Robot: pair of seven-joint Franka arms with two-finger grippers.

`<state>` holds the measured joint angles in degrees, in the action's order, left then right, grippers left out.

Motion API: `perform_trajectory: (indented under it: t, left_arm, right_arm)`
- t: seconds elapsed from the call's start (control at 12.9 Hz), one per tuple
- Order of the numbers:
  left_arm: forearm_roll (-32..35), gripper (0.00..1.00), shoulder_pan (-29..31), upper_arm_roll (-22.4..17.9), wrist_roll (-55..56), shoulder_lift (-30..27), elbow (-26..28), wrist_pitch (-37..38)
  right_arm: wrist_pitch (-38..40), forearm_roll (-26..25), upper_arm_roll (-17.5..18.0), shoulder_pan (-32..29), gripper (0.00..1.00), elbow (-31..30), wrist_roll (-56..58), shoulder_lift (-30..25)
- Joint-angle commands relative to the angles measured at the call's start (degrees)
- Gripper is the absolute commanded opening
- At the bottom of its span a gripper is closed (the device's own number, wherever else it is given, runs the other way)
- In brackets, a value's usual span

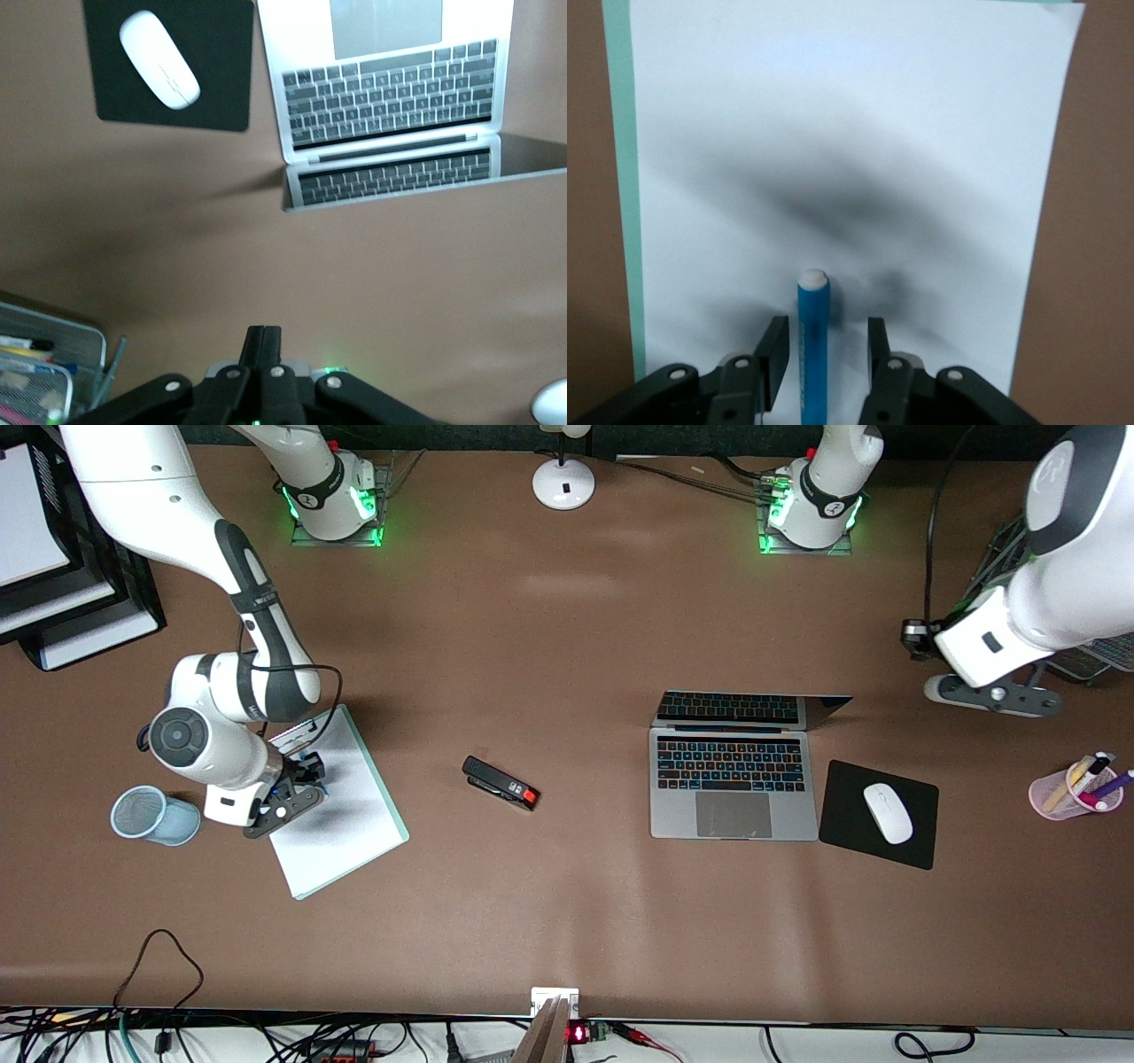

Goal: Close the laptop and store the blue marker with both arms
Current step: 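Grasp the blue marker with the right gripper while the left gripper moves toward the laptop, then lift the marker with the right gripper while the left gripper reaches the laptop lid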

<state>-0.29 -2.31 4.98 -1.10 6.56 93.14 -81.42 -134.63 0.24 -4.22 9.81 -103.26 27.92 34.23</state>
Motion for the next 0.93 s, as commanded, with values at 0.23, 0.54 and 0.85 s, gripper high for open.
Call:
perform_trajectory:
  t: [0.23, 0.54, 0.85]
  left_arm:
    - [-6.13, 0.00, 0.11, 7.04, 8.90, -0.59, 8.79, -6.98]
    - [-6.13, 0.00, 0.90, 12.69, 13.14, -4.28, 21.11, -21.66]
    - [-6.13, 0.00, 0.73, 13.57, 13.40, -5.25, 33.05, -37.19]
  right_arm:
    - [-2.74, 1.34, 1.05, -0.41, 0.32, 1.31, 1.52, 2.59]
    - [-4.68, 1.51, 1.14, -0.50, 0.20, 1.57, 1.43, 4.26]
    - [-3.02, 1.60, 0.97, -1.19, 0.00, 2.97, 1.52, 0.68]
